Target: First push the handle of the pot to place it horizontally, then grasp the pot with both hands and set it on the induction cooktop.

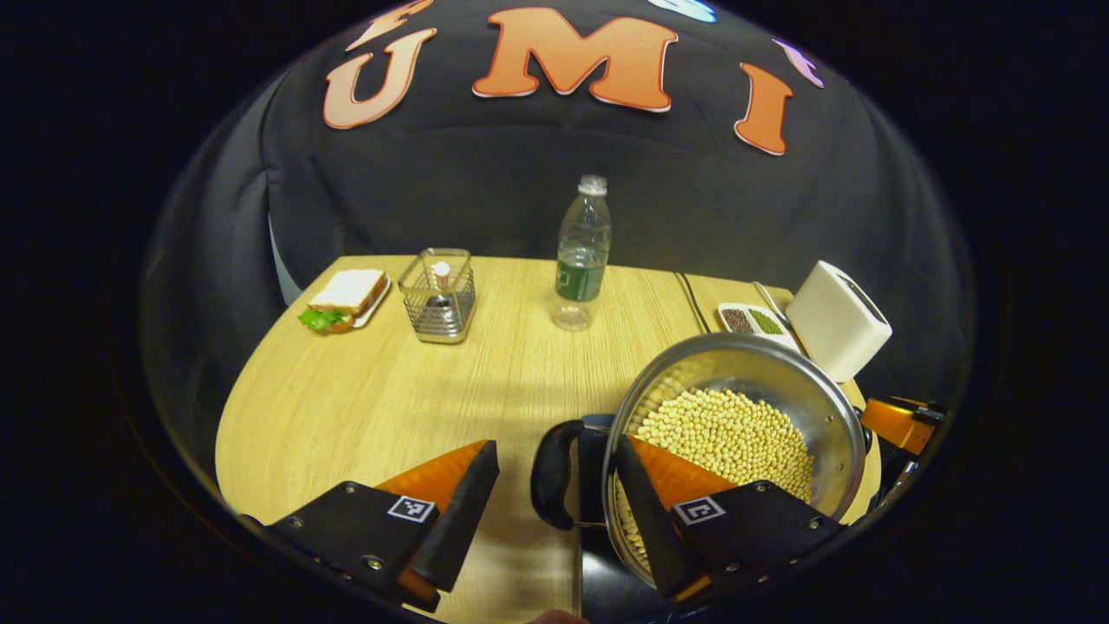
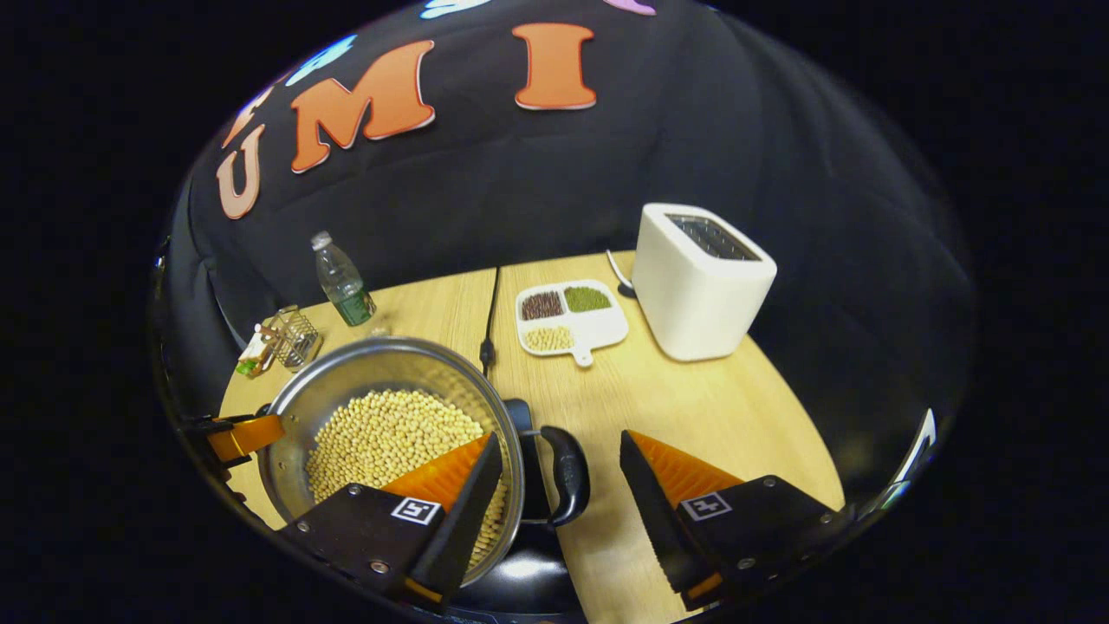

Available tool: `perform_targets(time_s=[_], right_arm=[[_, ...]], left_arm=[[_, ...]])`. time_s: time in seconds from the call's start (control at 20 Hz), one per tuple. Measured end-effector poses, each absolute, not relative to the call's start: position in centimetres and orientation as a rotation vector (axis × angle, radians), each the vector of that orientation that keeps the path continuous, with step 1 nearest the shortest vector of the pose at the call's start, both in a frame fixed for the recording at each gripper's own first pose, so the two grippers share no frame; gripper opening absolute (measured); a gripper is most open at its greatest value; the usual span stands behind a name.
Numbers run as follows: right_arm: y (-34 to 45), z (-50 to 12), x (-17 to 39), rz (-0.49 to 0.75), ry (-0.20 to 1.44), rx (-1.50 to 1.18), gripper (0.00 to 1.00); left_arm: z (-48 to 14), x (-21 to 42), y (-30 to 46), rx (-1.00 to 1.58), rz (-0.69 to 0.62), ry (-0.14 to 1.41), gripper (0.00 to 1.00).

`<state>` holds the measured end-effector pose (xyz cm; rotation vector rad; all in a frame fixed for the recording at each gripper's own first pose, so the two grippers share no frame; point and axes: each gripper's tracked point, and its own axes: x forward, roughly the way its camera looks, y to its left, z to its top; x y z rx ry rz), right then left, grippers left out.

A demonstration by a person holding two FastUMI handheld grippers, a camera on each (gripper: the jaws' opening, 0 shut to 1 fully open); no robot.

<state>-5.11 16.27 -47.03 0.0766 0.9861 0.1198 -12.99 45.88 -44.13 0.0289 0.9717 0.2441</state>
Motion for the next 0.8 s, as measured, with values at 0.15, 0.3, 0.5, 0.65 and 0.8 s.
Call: perform_targets(time_s=[0.15,0.3,0.5,0.65,0.8], right_arm=[[17.8,-41.1,-2.4,0.171,0.838,0.069,0.92],[19.1,-34.1,-0.4,0.229,0.678,0.064,0.94],[20.6,-26.3,1.3,0.289,0.504,0.102,0.93],[19.8,-21.5,2.1,0.301,0.414,0.160,0.93],[19.0,-17.6,2.7,0.297,0.339,0.182,0.93]], left_arm=[[-39.8,-11.7,46.1,0.121,0.247,0.869,0.83],[-34.2,-11.0,46.5,0.144,0.273,0.762,0.82],[-24.6,-8.9,46.8,0.148,0.315,0.585,0.82],[-17.1,-7.2,46.7,0.124,0.335,0.438,0.82],[-10.0,-6.6,46.2,0.092,0.328,0.300,0.82]])
